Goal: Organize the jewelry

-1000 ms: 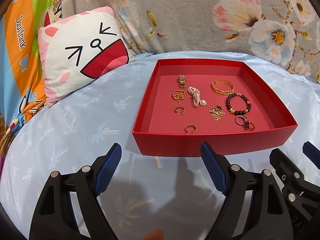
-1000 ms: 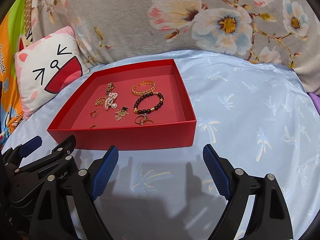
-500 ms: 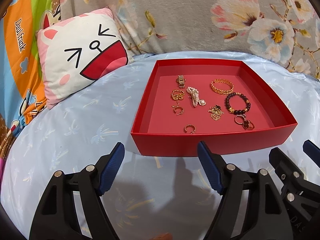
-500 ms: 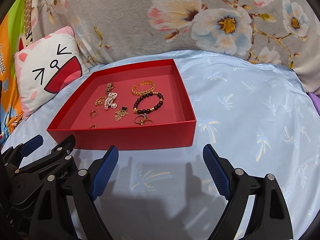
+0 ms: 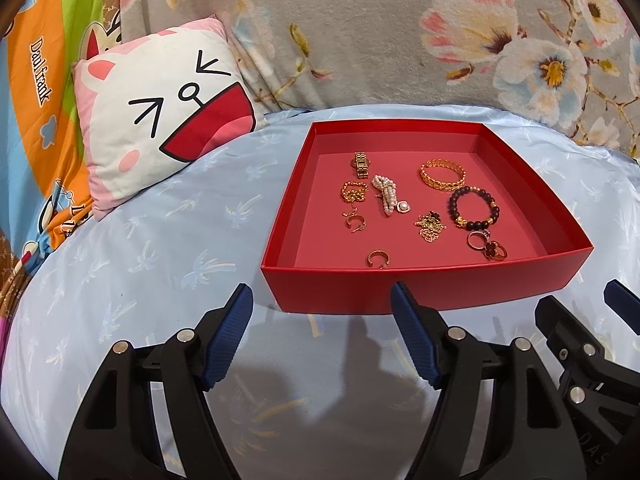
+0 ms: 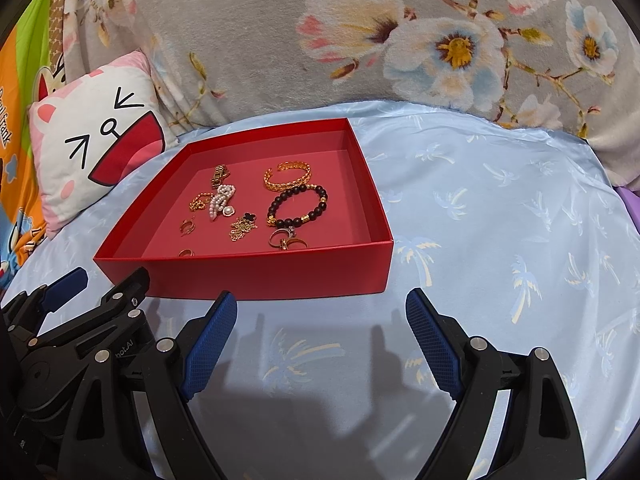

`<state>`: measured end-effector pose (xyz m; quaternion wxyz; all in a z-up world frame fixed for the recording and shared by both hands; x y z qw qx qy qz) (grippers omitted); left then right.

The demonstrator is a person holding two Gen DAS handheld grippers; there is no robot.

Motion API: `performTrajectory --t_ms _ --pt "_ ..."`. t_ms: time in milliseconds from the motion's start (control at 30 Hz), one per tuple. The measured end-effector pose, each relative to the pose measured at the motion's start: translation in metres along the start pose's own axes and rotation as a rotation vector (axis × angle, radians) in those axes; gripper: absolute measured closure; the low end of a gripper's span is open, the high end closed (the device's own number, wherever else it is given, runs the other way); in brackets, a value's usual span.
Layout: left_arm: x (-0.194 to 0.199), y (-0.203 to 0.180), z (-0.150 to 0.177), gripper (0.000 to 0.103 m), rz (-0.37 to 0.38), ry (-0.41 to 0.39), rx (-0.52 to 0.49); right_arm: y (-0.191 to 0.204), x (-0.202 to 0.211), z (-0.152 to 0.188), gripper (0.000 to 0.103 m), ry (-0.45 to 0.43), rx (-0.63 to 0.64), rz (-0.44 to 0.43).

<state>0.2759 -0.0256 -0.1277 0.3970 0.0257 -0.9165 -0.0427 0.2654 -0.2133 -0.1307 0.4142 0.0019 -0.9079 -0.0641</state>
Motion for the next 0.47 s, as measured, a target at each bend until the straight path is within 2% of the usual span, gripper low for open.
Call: performTrajectory --t_ms 467 --pt "0.0009 0.0003 -0.0005 0.034 -0.006 0.000 -0.001 -0.0031 0.0006 0.0000 0.018 -0.008 0.001 0.002"
Point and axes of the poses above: each gripper's, at about its wrist camera, not at the fingertips, and x roughly against the way its jaws point, y to its left, z to its underside, the point moved 9 cm from there along -x, roughly the way its jaws point, and after that the axes turned 9 degrees about y, right-handed, at the moved point
